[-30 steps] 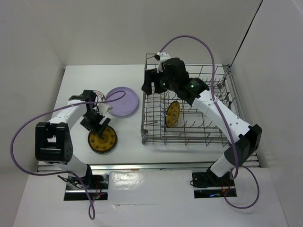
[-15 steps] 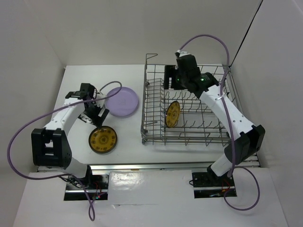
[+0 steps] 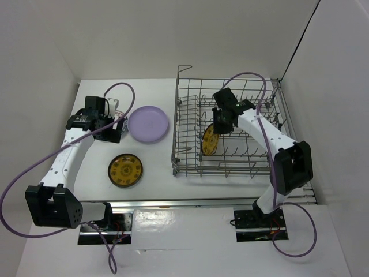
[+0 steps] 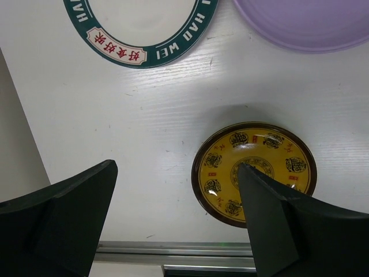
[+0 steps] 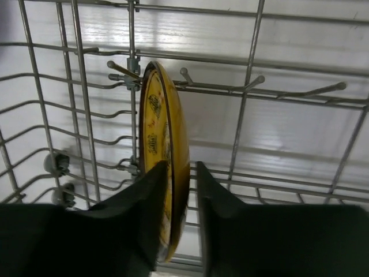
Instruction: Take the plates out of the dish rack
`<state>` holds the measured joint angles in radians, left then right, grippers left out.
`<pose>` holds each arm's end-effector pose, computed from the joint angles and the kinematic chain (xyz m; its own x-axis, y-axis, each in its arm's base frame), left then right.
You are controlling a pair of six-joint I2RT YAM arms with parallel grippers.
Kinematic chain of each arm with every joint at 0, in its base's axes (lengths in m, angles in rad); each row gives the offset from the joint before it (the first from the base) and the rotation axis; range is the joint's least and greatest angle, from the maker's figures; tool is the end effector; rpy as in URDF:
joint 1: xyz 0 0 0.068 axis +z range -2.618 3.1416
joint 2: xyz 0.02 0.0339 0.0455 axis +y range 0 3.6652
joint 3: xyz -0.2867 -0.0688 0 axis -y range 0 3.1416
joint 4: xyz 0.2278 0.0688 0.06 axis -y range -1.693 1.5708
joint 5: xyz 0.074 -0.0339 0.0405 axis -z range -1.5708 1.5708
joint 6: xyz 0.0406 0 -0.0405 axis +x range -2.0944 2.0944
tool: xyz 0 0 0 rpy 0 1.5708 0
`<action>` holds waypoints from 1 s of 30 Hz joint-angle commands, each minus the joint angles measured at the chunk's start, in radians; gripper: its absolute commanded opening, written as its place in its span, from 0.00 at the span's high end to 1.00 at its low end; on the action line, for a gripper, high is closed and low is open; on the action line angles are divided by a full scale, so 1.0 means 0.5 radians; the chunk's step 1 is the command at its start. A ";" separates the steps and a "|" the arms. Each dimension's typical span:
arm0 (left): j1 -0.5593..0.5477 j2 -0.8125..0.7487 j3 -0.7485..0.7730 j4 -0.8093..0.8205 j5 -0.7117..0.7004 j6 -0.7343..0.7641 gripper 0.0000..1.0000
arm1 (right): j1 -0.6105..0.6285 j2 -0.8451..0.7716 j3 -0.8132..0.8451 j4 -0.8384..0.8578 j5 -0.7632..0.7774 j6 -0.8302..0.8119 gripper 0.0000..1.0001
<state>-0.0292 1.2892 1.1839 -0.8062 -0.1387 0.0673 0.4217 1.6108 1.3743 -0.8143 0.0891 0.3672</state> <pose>0.2432 -0.0015 0.3344 -0.7920 0.0898 -0.6038 -0.0025 0.9886 0.1502 0.2970 0.1293 0.3056 -0.8709 0.0012 -0.4915 -0.0586 0.9926 0.1063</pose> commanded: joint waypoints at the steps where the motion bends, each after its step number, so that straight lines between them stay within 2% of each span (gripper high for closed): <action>1: -0.003 -0.026 0.016 0.036 -0.069 -0.086 0.00 | -0.012 0.030 0.000 0.055 -0.074 0.030 0.70; 2: -0.003 -0.026 0.016 0.036 -0.069 -0.086 0.00 | -0.012 0.030 0.000 0.055 -0.074 0.030 0.91; 3: -0.003 -0.026 0.037 0.017 -0.069 -0.086 0.00 | -0.012 0.030 0.019 0.018 -0.013 0.030 0.99; 8: -0.003 -0.044 0.077 -0.019 -0.020 -0.104 0.00 | 0.006 -0.043 0.291 -0.154 0.174 0.008 1.00; 12: -0.003 -0.044 0.120 -0.038 -0.002 -0.086 0.00 | 0.049 -0.089 0.589 -0.307 0.490 -0.035 1.00; 17: -0.003 -0.044 0.209 -0.102 0.136 -0.086 0.00 | 0.110 -0.111 1.064 -0.488 0.831 -0.096 1.00; 19: 0.021 -0.066 0.258 -0.102 0.274 -0.086 0.00 | 0.147 -0.111 1.212 -0.434 0.871 -0.136 1.00; 21: 0.061 -0.087 0.301 -0.121 0.451 -0.031 0.00 | 0.276 -0.193 1.112 -0.128 0.783 -0.221 1.00; 22: 0.080 -0.108 0.323 -0.139 0.668 -0.030 0.00 | 0.316 -0.218 1.047 -0.002 0.691 -0.222 1.00; 24: 0.110 -0.127 0.396 -0.167 0.881 0.012 0.00 | 0.417 -0.242 0.906 0.380 0.296 -0.222 1.00; 26: 0.138 -0.127 0.445 -0.195 1.175 0.034 0.00 | 0.488 -0.197 0.746 0.609 -0.078 -0.222 1.00; 28: 0.157 -0.164 0.510 -0.222 1.408 0.092 0.00 | 0.586 -0.059 0.749 0.821 -0.245 -0.201 1.00; 30: 0.175 -0.185 0.540 -0.241 1.510 0.114 0.00 | 0.653 0.079 0.789 0.956 -0.426 -0.182 1.00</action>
<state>0.0463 1.2388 1.4025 -0.9024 0.3958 0.0803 0.7090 1.5528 1.7771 -0.5728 0.0853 0.2722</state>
